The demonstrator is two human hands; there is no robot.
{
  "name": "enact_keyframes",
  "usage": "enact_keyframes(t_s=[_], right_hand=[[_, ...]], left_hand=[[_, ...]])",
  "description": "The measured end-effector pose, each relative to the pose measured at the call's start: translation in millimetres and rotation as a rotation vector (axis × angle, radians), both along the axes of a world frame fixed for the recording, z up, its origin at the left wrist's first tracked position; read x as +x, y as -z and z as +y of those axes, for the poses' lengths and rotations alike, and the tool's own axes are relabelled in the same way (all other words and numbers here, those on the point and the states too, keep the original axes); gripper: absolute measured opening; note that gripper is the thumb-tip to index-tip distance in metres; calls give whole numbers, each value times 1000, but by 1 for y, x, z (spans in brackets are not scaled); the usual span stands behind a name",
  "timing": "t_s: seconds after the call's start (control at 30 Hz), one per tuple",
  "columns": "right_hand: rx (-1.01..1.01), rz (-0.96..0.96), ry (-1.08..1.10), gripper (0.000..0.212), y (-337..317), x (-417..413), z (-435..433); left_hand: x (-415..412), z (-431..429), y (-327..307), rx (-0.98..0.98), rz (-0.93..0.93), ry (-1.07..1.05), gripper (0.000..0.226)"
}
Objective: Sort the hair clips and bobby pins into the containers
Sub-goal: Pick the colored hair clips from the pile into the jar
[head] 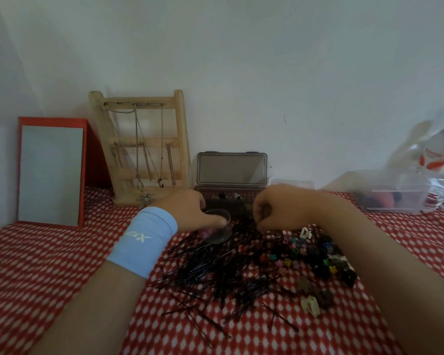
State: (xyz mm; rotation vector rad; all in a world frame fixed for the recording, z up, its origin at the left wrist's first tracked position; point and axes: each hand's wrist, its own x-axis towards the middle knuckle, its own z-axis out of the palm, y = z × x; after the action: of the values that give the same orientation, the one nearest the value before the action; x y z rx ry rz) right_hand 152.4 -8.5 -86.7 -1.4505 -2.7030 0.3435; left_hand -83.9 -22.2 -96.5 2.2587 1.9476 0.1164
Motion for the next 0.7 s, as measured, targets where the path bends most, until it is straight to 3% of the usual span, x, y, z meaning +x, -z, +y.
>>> enact_keyframes(t_s=[0.2, 0.27, 0.33, 0.4, 0.6, 0.7], right_hand=[[133, 331, 3, 8, 16, -22, -2], [133, 360, -8, 15, 23, -27, -1], [137, 330, -10, 22, 23, -26, 1], [115, 302, 3, 15, 14, -19, 0], [-66, -136, 33, 12, -5, 9, -5], [-135, -241, 80, 11, -1, 16, -5]], left_hand=[[10, -5, 3, -96, -17, 141, 68], [9, -5, 0, -89, -22, 180, 68], [7, -5, -1, -34, 13, 204, 67], [5, -6, -2, 39, 58, 218, 66], [28, -14, -4, 251, -50, 357, 22], [50, -15, 9, 336, 12, 493, 20]])
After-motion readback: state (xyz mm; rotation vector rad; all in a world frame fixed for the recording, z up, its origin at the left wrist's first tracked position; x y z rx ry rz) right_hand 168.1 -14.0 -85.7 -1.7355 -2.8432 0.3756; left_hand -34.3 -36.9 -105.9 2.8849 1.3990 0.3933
